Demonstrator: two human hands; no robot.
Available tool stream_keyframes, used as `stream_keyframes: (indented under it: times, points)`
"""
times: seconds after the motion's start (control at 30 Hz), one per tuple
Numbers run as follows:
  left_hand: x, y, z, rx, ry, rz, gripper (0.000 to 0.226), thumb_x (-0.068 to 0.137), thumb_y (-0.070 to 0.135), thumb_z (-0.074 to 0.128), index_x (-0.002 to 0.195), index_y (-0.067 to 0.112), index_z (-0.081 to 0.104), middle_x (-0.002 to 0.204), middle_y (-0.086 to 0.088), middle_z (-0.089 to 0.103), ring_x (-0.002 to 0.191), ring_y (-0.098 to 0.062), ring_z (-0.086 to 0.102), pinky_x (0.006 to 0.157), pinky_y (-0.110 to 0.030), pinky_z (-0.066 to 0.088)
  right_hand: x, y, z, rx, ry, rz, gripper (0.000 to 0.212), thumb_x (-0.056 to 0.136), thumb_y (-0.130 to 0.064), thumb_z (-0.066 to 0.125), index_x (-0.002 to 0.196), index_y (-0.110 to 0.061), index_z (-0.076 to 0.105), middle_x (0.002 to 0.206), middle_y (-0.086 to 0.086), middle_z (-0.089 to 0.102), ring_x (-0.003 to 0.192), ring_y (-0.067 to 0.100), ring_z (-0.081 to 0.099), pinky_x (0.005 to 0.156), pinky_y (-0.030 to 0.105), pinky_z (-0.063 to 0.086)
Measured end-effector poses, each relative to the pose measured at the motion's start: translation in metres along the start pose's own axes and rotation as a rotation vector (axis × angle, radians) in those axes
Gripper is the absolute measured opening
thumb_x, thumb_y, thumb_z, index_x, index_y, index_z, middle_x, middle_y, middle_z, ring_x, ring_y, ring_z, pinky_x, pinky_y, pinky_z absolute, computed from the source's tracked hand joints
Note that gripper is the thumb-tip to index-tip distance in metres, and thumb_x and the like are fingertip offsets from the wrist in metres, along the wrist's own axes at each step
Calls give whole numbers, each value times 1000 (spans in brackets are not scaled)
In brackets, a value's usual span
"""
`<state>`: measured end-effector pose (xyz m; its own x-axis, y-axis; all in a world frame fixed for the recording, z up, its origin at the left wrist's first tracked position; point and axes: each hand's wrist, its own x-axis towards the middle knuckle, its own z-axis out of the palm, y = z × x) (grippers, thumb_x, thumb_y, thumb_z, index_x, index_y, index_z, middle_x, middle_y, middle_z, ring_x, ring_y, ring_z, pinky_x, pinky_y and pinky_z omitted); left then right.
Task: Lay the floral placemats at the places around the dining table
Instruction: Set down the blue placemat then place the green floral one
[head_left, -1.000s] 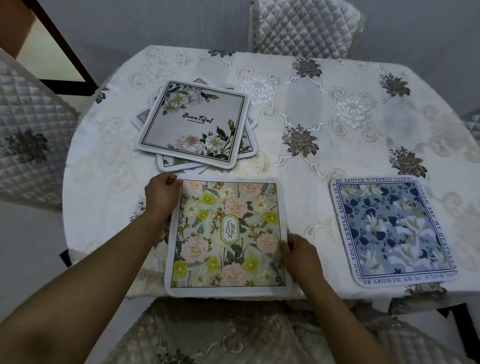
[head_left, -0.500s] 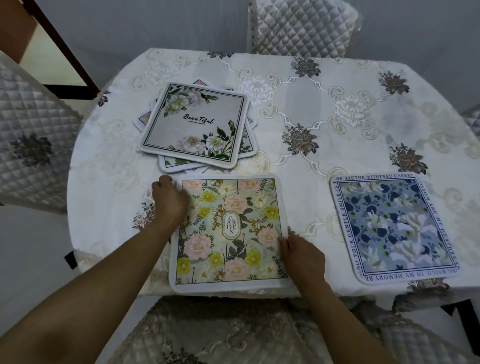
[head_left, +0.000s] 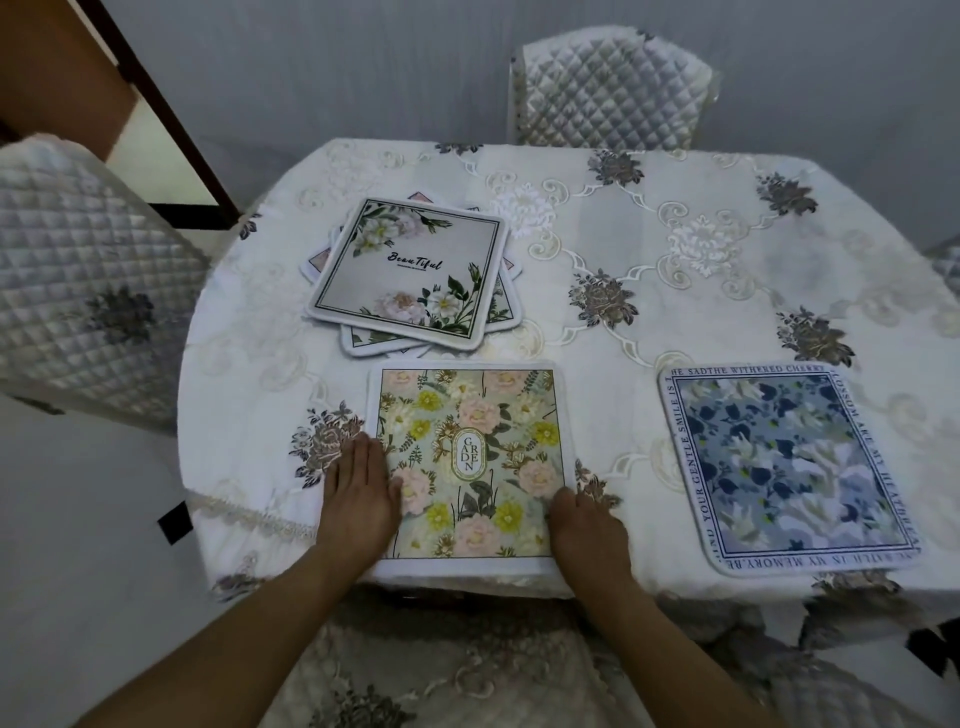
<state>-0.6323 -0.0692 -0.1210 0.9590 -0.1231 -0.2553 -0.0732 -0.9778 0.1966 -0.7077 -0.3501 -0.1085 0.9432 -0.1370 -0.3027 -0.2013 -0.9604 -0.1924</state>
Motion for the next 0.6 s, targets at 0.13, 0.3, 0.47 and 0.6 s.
stream_keyframes:
  times: [0.13, 0.3, 0.47, 0.6]
  points:
    - [-5, 6, -24, -25, -67, 3, 58, 99, 34, 34, 148, 5, 21, 159, -20, 19, 148, -34, 13, 121, -50, 19, -3, -8, -17, 27, -85, 30, 21, 95, -21, 33, 107, -15, 48, 107, 9, 62, 96, 31, 61, 81, 46, 53]
    - [-54, 15, -50, -82, -81, -10, 50, 93, 30, 39, 137, 7, 39, 145, -21, 38, 127, -38, 44, 103, -45, 45, -16, -10, -42, -116, -132, -76, 20, 93, -19, 40, 107, -13, 54, 109, 10, 64, 95, 27, 63, 82, 38, 53]
    - [-95, -3, -83, -13, -41, -20, 48, 89, 38, 55, 131, 15, 50, 138, -11, 50, 123, -29, 48, 99, -39, 45, -34, -21, -78, -135, -70, -146, 28, 95, -35, 43, 109, -14, 55, 113, 11, 61, 104, 29, 57, 89, 39, 44]
    - [-108, -21, -128, -98, 111, 6, 36, 90, 34, 57, 121, 16, 57, 120, -8, 61, 108, -27, 58, 86, -35, 50, -53, -47, -117, -163, -18, -184, 30, 96, -36, 42, 114, -15, 53, 116, 11, 59, 108, 31, 54, 93, 41, 40]
